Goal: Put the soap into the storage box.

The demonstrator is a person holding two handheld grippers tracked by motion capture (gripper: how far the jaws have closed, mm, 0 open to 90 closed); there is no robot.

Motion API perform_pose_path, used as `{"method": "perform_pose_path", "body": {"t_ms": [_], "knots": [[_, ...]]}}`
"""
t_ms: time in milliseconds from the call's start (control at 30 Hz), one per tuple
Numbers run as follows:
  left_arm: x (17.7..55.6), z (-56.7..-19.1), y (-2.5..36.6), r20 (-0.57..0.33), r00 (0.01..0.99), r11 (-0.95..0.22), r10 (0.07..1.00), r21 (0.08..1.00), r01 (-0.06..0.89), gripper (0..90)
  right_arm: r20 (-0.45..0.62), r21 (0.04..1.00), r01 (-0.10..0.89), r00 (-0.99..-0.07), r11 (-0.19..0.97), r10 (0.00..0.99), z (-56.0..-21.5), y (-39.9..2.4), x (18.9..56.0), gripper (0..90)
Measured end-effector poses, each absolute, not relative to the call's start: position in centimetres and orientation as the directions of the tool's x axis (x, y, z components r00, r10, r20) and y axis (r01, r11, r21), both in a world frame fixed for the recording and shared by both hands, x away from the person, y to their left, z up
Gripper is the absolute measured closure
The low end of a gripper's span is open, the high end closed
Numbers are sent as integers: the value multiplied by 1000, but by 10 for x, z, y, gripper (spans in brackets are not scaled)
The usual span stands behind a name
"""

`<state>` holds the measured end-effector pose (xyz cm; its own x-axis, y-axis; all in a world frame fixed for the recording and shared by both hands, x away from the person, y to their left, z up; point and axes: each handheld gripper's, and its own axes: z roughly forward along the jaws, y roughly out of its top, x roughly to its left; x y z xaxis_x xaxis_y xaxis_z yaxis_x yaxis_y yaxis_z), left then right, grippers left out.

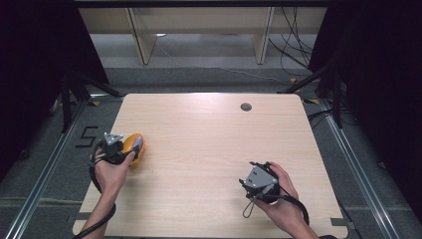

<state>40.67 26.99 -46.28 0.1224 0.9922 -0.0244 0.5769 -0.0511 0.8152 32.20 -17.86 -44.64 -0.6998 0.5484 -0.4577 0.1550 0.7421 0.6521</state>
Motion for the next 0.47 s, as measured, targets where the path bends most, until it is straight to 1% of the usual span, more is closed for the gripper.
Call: {"method": "perform_pose_path", "body": {"t_ms": [67, 167, 200, 233, 267, 300, 367, 400, 433, 467], "knots": [[394, -451, 275, -29, 135, -50, 990, 838, 543, 370, -450, 656, 164, -699, 737, 556, -447, -178, 321, 364], [377, -444, 279, -44, 153, -42, 987, 853, 520, 365, -451, 655, 161, -701, 739, 552, -447, -179, 322, 360], [377, -444, 279, -44, 153, -42, 987, 853, 520, 365, -451, 655, 161, -701, 739, 552, -447, -179, 322, 360], [363, -444, 280, -56, 163, -34, 985, 864, 502, 367, -442, 653, 171, -705, 737, 555, -447, -180, 321, 357], [352, -446, 280, -58, 177, -38, 982, 869, 494, 367, -442, 653, 171, -705, 737, 555, -447, -180, 321, 357], [331, -456, 279, -63, 208, -46, 976, 875, 481, 375, -439, 659, 175, -700, 731, 563, -447, -183, 322, 356], [323, -461, 278, -61, 217, -50, 974, 880, 472, 389, -426, 662, 184, -705, 727, 567, -448, -185, 324, 355], [311, -473, 278, -63, 225, -46, 972, 891, 451, 389, -426, 662, 184, -705, 727, 567, -448, -185, 324, 355], [297, -489, 277, -92, 235, -31, 968, 881, 473, 452, -397, 672, 212, -706, 710, 586, -450, -186, 325, 355], [297, -489, 277, -92, 235, -31, 968, 881, 473, 468, -397, 672, 212, -706, 710, 586, -450, -186, 325, 355]]}}
